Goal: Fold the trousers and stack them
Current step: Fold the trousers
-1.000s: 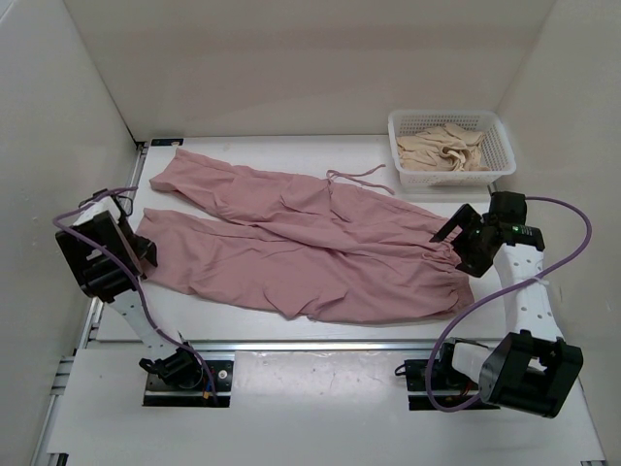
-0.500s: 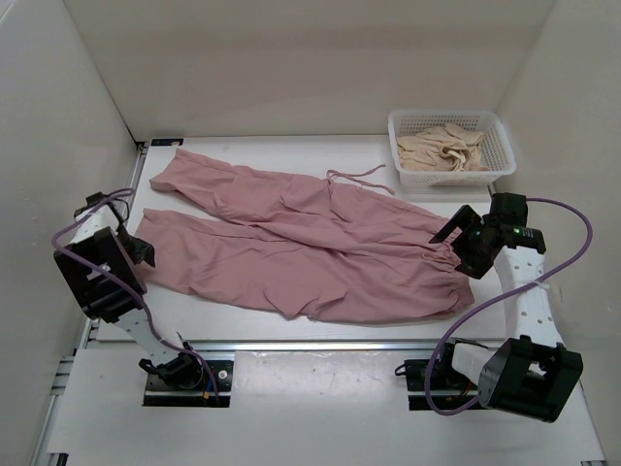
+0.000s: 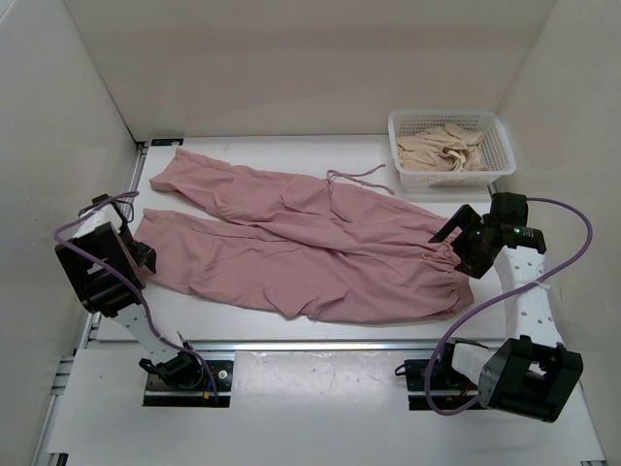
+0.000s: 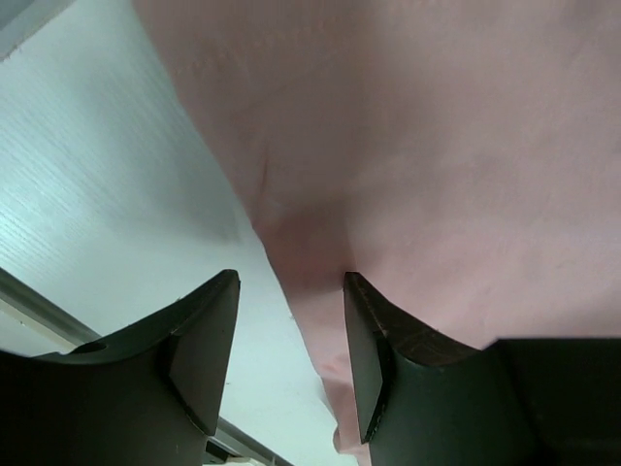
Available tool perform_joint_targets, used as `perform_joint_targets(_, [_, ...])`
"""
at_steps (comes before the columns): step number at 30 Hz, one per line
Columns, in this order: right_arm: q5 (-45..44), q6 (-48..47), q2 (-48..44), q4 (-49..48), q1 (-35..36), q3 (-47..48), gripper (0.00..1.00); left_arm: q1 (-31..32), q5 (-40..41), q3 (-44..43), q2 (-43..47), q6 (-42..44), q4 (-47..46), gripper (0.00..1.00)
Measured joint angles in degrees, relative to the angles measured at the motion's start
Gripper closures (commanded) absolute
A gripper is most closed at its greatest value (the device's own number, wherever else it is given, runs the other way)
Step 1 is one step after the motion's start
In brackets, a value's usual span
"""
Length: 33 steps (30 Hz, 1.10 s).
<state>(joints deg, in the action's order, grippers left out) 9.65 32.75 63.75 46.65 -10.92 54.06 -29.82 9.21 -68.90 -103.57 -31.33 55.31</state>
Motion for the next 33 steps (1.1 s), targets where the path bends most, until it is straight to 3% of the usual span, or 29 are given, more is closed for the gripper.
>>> perform_joint_targets(2, [0.0, 0.0, 0.0, -0.02, 0.0, 0.09, 0.0, 0.28, 0.7, -0.92, -1.07, -0.04, -0.02, 0.41])
perform_joint_targets(10, [-0.02, 0.0, -1.03, 0.48, 0.0, 0.17, 0.0, 0.44, 1.42, -2.36, -3.19, -0.42, -0.15, 0.63])
perform_joint_targets(15, [-0.02, 0.0, -2.03, 1.16, 0.0, 0.17, 0.0, 0.44, 1.64, -3.19, -4.35, -0.57, -0.57, 0.9])
perform_joint_targets(24, [-0.04, 0.0, -3.15, 3.04, 0.0, 0.17, 0.0, 0.44, 1.09, -3.37, -4.46, -0.57, -0.72, 0.9])
perform_joint_targets(29, [-1.31, 1.27, -5.66, 4.72, 0.0, -2.78, 0.0, 0.44, 0.68, -3.56, 3.06, -0.79, 0.09, 0.9])
perform_joint_targets(33, [-4.59, 4.9, -10.6, 7.43, -0.9, -10.43, 0.08, 0.46, 0.92, -7.45, 8.15, -0.92, 2.6, 0.9])
